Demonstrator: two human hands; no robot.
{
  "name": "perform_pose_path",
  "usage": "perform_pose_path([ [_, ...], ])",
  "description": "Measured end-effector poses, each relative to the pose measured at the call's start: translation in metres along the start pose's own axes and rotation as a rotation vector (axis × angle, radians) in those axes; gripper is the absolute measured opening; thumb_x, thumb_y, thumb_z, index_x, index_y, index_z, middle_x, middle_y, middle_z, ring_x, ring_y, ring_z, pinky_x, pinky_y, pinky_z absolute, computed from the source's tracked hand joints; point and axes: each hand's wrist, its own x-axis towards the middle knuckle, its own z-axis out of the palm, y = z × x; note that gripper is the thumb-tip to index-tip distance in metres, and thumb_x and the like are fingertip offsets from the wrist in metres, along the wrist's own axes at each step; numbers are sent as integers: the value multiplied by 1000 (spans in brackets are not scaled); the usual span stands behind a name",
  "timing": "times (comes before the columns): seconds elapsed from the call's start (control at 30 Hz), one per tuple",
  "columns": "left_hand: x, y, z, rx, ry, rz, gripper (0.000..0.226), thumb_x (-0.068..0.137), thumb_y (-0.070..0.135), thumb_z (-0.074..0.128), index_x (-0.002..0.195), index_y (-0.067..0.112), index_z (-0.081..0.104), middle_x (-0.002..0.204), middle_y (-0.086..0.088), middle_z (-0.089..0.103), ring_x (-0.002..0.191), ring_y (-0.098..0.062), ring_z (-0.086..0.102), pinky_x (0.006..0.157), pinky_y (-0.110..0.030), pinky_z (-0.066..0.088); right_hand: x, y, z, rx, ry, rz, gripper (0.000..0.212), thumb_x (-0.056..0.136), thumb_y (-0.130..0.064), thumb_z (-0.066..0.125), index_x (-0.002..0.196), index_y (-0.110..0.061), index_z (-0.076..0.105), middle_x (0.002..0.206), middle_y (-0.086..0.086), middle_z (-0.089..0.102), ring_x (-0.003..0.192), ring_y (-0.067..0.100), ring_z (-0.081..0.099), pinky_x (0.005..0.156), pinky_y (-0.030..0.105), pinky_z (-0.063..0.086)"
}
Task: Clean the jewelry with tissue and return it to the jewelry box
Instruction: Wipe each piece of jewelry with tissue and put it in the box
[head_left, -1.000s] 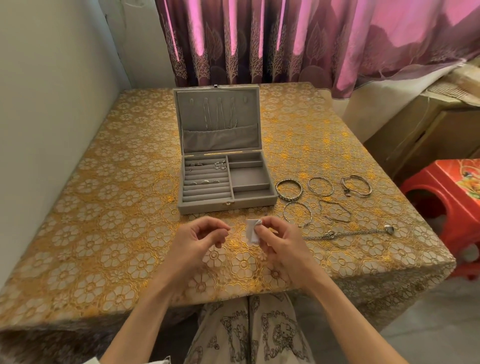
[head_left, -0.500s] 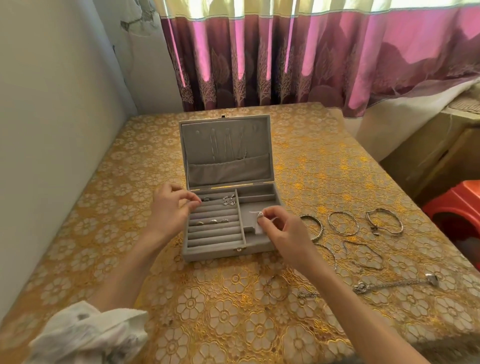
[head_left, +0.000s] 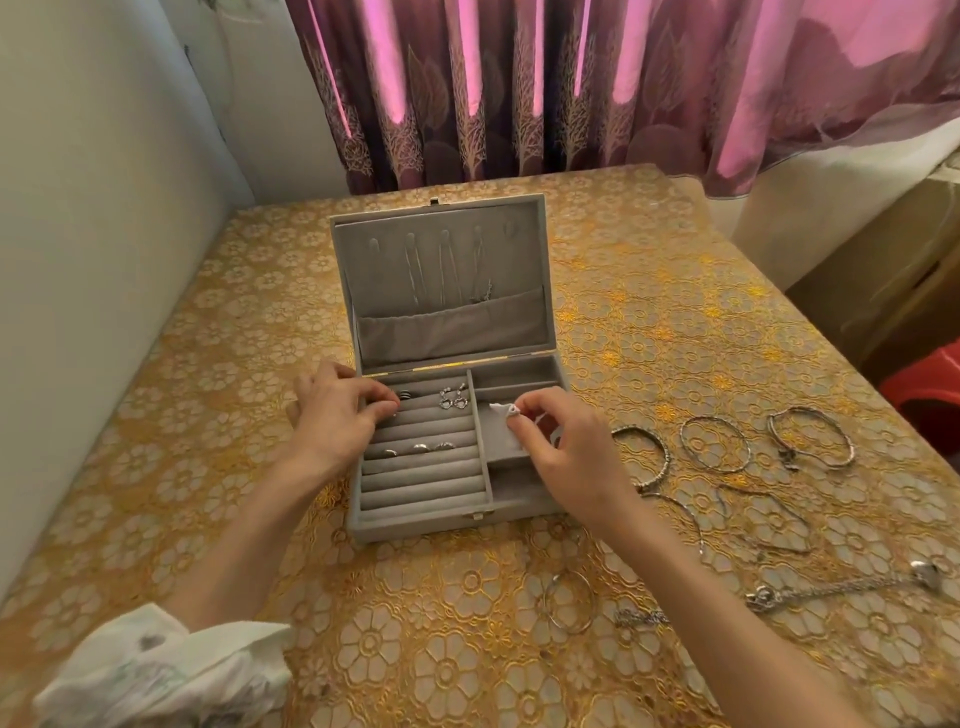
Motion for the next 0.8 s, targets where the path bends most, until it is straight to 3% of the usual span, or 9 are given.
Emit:
perform_pose_path([
  [0.2, 4, -1, 3, -50, -42, -18, 9, 88, 27, 61, 87, 26, 70, 102, -2, 39, 114, -26, 30, 91, -37, 25, 0, 3, 1, -6, 4, -12, 5, 89, -16, 57, 84, -17, 60, 75, -7, 57, 67, 12, 55, 62, 25, 46],
  [0.47, 6, 5, 0, 75, -59, -18, 14, 91, 30, 56, 94, 29, 70, 103, -2, 38, 114, -28, 29, 90, -36, 23, 0, 3, 1, -41, 7, -18, 6, 89, -17, 57, 84, -19, 59, 74, -12, 54, 66, 7, 52, 61, 19, 43],
  [0.8, 5, -2, 3, 173, 20, 33, 8, 87, 33, 60, 92, 30, 65, 99, 2, 37, 112, -26, 33, 91, -40, 26, -2, 4, 2, -96, 12, -50, 6, 89, -20, 58, 88, -16, 62, 77, -9, 56, 67, 14, 55, 63, 34, 49],
])
